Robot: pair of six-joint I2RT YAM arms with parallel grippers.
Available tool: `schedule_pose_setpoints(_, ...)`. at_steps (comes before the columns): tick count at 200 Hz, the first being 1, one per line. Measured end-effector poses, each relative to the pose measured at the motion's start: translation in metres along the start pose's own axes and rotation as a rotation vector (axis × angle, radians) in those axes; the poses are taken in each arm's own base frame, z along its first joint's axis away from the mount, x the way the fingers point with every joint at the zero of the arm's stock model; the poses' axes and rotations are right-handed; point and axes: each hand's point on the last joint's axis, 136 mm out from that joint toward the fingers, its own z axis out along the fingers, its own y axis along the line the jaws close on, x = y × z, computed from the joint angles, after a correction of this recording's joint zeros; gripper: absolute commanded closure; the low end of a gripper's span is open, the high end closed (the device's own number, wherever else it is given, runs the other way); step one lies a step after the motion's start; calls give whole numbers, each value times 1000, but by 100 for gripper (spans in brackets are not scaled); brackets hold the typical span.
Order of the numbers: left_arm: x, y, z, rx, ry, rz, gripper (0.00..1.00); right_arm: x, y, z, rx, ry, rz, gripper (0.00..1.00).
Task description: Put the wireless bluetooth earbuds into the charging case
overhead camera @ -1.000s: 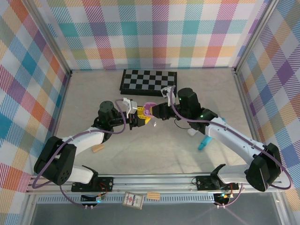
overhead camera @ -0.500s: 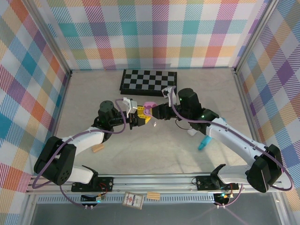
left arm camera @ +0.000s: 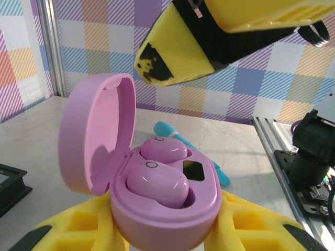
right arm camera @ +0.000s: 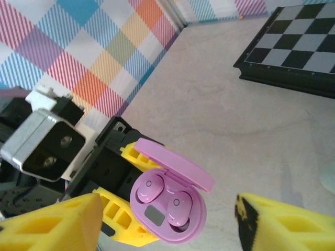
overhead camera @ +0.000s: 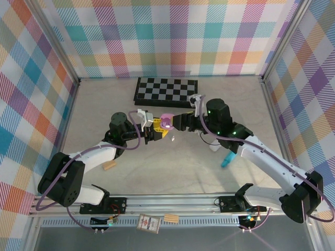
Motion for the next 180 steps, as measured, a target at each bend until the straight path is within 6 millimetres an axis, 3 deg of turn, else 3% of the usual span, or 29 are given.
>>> schedule_pose_setpoints(37,-2,0,-3,-21,10,56,72,-29,-9,8,108,1,64,26)
schedule_pose_setpoints(58,-5,1,-3,-31,7,72,71,-36,-19,21,186,46,98,25)
schedule_pose_setpoints(104,-1,7,-5,-75,6,58,71,-6,-44,40,283,204,153,25)
schedule_pose_setpoints(145,-5,11,-6,-101,-7,70,71,8,-42,32,273,261,174,24)
schedule_pose_setpoints(180,-7,12,-6,-110,-17,76,71,10,-30,9,217,220,233,23)
